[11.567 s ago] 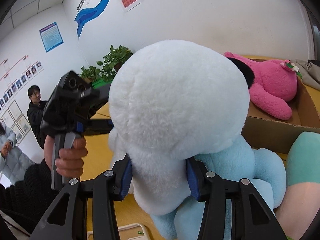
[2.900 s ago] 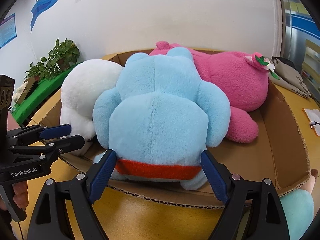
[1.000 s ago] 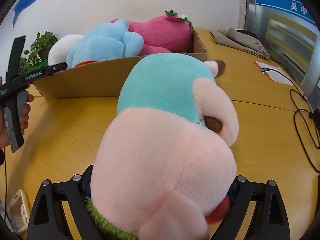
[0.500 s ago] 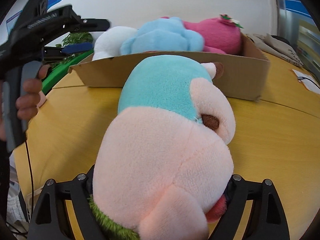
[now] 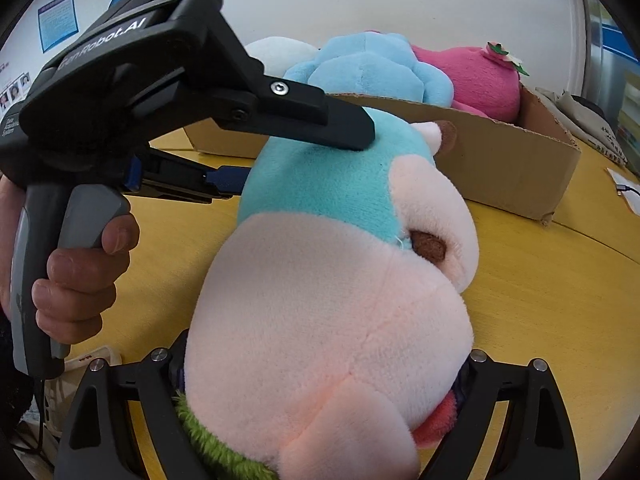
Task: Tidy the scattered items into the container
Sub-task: 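Grasp the teal-and-pink plush with the right tool while the left tool closes on it, then lift the teal-and-pink plush with both tools and carry it over the box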
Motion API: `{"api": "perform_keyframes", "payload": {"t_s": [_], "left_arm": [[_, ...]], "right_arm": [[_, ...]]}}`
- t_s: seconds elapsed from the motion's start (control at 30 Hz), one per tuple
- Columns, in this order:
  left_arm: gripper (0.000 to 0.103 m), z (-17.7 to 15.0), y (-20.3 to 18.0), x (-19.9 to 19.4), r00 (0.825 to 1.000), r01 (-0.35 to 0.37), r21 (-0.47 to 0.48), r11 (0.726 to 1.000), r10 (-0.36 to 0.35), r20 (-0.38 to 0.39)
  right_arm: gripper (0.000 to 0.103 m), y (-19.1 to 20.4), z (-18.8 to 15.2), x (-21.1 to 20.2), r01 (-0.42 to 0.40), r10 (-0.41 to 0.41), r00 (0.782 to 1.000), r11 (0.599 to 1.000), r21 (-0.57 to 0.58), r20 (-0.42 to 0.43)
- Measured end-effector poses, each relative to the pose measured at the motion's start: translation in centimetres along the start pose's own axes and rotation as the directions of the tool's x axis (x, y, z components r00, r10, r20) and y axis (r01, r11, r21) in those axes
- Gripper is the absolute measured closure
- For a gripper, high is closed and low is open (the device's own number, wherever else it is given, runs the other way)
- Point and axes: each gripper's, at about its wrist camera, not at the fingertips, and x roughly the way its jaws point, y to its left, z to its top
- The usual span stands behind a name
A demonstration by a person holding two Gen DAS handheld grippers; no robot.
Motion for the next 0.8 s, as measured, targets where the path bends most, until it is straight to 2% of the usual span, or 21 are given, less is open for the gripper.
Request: {"api": "perform_keyframes", "payload": {"t_s": [0.13,0.3,0.5,0.67,0.8], "left_arm": [[0.029,0.1,0.0,0.2,1.0,0.012,-0.006,1.0,-0.013,-0.01],[0.032,0.4,-2.2,-1.1,0.999,-0.047,0.061,0.997,0.046,0.025],[0.032,2.9,-6.2,-3.3,0.994,-0.048,0.164,0.985,0.03,0.109],[0.032,6.4,-10.0,-3.6,0.989,-0.082,0.276,0.958,0.044,0.14],[0.032,8.8,-11.9,-3.3,0.987,-0.084,0.325,0.942,0.035,0.154]], "right_arm": [[0.015,-0.4,-0.5,-0.8,-0.021,0.02,0.999,1.0,0.016,0.038],[0.017,-0.1,0.0,-2.1,-0.052,0.05,0.996,0.998,0.023,0.074],[0.017,0.0,3.3,-5.7,-0.027,0.031,0.987,0.999,-0.025,0.158],[0.017,-1.1,6.5,-7.8,0.018,-0.007,0.973,0.999,-0.048,0.229],[0.017,-2.3,8.8,-8.6,0.043,-0.027,0.961,0.998,-0.054,0.276]]}}
